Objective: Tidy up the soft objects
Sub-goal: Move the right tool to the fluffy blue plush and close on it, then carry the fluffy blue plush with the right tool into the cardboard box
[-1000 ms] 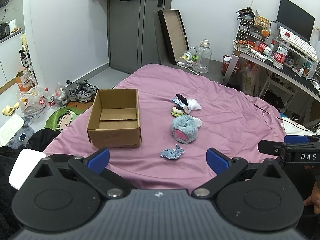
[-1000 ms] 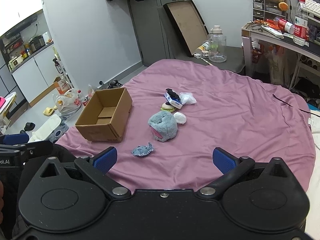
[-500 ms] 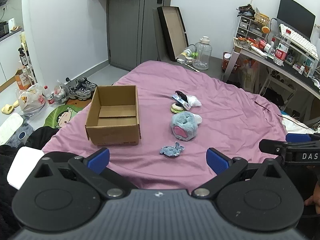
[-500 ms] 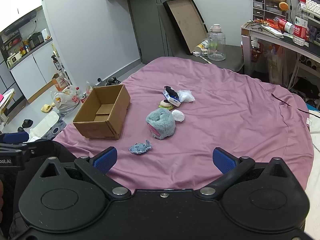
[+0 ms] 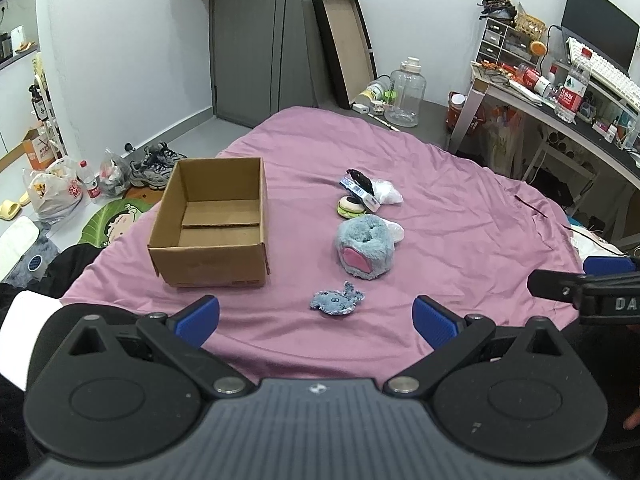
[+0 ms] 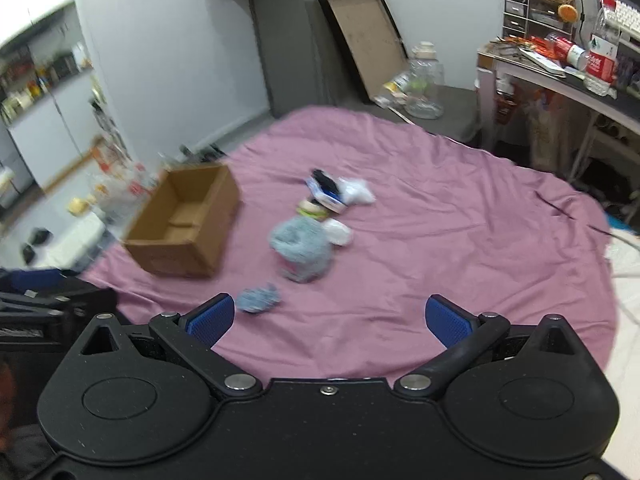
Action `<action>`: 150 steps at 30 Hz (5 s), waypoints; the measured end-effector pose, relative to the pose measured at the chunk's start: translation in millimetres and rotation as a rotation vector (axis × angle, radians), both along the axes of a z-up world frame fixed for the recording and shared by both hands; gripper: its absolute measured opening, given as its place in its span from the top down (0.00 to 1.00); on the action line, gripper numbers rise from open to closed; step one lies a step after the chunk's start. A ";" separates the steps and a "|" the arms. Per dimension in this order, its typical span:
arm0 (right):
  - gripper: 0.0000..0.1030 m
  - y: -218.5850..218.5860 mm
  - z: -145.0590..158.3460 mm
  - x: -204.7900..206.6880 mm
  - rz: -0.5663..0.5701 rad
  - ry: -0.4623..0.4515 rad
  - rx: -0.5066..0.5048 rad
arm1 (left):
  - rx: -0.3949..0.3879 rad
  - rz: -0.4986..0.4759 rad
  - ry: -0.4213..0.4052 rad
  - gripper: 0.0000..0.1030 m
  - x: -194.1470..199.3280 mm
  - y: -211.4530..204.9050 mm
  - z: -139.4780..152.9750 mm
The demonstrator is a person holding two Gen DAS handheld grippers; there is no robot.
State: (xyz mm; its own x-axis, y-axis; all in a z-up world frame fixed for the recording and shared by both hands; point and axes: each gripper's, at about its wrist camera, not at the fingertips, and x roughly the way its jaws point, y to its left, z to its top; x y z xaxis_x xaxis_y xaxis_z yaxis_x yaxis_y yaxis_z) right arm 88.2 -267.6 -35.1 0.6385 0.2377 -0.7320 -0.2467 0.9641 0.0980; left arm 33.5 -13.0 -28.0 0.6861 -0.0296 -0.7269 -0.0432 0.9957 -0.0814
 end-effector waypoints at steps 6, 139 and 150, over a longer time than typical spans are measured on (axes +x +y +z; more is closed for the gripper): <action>0.00 -3.6 -6.3 20.2 0.003 0.038 0.043 | -0.027 0.021 0.041 0.01 22.6 2.3 -18.9; 0.80 166.7 -65.4 192.8 0.158 0.097 0.544 | -0.292 0.207 -0.086 0.88 182.5 134.4 -51.1; 0.74 205.5 -86.3 205.7 0.153 0.160 0.576 | -0.263 0.210 -0.073 0.90 195.9 173.1 -66.5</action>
